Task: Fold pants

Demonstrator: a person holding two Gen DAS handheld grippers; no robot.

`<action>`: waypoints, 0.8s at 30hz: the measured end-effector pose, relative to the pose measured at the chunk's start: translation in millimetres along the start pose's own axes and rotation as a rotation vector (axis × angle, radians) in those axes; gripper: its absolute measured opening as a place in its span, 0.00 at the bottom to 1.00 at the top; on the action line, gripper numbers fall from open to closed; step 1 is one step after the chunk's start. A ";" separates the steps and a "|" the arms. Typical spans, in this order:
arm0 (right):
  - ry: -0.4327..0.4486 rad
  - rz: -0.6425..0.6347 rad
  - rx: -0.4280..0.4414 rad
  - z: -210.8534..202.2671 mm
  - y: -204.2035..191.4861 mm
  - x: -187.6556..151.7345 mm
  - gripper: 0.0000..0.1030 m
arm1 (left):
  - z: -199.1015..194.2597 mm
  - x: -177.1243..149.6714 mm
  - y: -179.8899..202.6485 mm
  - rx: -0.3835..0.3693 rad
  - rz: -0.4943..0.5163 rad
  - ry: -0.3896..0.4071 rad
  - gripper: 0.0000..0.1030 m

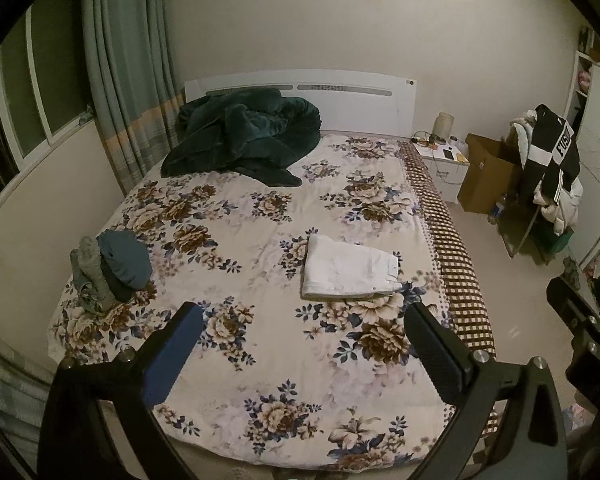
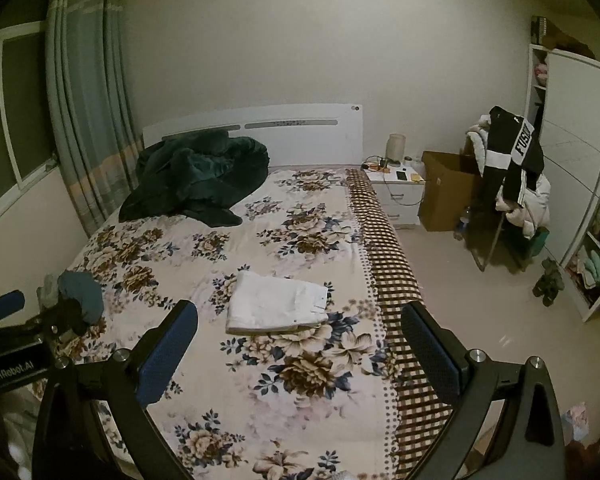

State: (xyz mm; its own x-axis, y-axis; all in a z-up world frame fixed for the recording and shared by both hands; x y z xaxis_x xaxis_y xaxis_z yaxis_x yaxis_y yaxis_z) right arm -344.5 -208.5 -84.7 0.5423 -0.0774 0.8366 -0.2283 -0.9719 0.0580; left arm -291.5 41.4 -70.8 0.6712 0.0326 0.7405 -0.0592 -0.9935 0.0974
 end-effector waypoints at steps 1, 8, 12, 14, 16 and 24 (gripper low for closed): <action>0.002 0.000 -0.003 -3.8 0.5 0.8 1.00 | -2.0 -0.6 0.4 0.000 0.002 0.001 1.00; -0.008 0.000 -0.003 -3.5 1.6 4.9 1.00 | -5.7 -0.1 1.1 -0.002 0.012 0.007 1.00; -0.013 -0.005 0.001 4.1 -1.1 10.0 1.00 | -5.6 1.8 2.7 0.004 0.019 0.013 1.00; -0.017 -0.007 0.002 4.5 -1.6 10.0 1.00 | -5.6 2.1 3.4 0.006 0.022 0.014 1.00; -0.017 -0.007 0.002 6.3 -2.8 9.7 1.00 | -5.8 3.2 4.3 0.006 0.027 0.015 1.00; -0.024 -0.004 0.010 10.7 -4.3 10.7 1.00 | -5.9 4.2 4.4 0.006 0.028 0.016 1.00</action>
State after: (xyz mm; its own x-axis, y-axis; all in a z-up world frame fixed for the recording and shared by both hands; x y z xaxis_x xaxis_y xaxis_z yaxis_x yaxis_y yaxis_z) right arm -329.1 -207.6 -81.9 0.5621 -0.0791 0.8232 -0.2185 -0.9743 0.0555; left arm -293.4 37.8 -63.3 0.6574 0.0064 0.7535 -0.0731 -0.9947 0.0722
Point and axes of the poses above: each gripper's, at about its wrist camera, not at the fingertips, and z roughly the way its jaws point, y to its right, x to its top, the point moved 7 cm from there along z, roughly the way its jaws point, and after that the axes turned 6 degrees about -x, right-handed, at the moved point
